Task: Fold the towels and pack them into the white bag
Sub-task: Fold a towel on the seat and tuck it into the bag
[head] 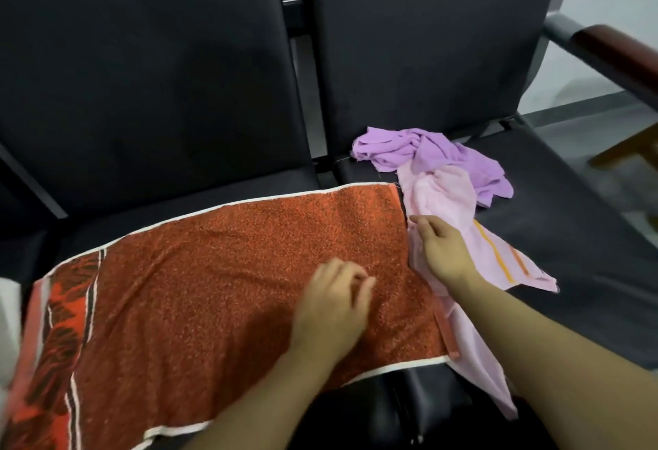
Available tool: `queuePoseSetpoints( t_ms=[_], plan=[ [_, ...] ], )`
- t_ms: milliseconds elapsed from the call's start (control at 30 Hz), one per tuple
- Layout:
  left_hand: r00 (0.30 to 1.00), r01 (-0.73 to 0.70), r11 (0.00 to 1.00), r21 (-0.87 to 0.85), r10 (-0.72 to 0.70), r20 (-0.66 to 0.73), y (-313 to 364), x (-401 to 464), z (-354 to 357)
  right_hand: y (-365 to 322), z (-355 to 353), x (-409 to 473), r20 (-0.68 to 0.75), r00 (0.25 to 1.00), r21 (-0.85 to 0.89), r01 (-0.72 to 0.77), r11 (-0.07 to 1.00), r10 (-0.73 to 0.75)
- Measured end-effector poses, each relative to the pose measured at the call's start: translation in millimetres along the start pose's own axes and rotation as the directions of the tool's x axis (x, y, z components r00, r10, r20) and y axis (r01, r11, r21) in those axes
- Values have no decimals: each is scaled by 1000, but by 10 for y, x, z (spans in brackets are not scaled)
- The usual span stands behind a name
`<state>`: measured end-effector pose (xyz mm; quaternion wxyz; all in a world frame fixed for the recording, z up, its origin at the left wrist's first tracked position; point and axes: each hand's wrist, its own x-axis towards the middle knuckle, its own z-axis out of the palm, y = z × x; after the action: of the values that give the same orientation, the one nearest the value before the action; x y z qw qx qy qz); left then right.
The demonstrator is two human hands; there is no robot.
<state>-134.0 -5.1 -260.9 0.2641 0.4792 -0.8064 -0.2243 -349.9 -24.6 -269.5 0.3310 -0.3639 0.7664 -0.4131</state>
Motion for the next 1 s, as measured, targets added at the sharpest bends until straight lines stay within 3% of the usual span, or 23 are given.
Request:
queuePoseSetpoints(
  t_ms=[100,167,400,667,1000],
  plan=[
    [973,143,964,-225,-95,210,535,58,327,6,-92,24,-18,1000,91,15,996,-14],
    [911,288,936,-200,-204,358,737,58,498,38,-123,29,5,1000,199,-25,980,25],
    [859,334,926,175,-376,347,982,76,685,86,-115,68,84,992,373,-116,920,91],
    [725,491,856,164,-506,468,748,391,688,-44,-74,38,176,981,476,-159,865,83],
    [753,435,858,274,-514,411,789,398,742,-49,-98,312,324,935,368,-265,891,144]
  ],
)
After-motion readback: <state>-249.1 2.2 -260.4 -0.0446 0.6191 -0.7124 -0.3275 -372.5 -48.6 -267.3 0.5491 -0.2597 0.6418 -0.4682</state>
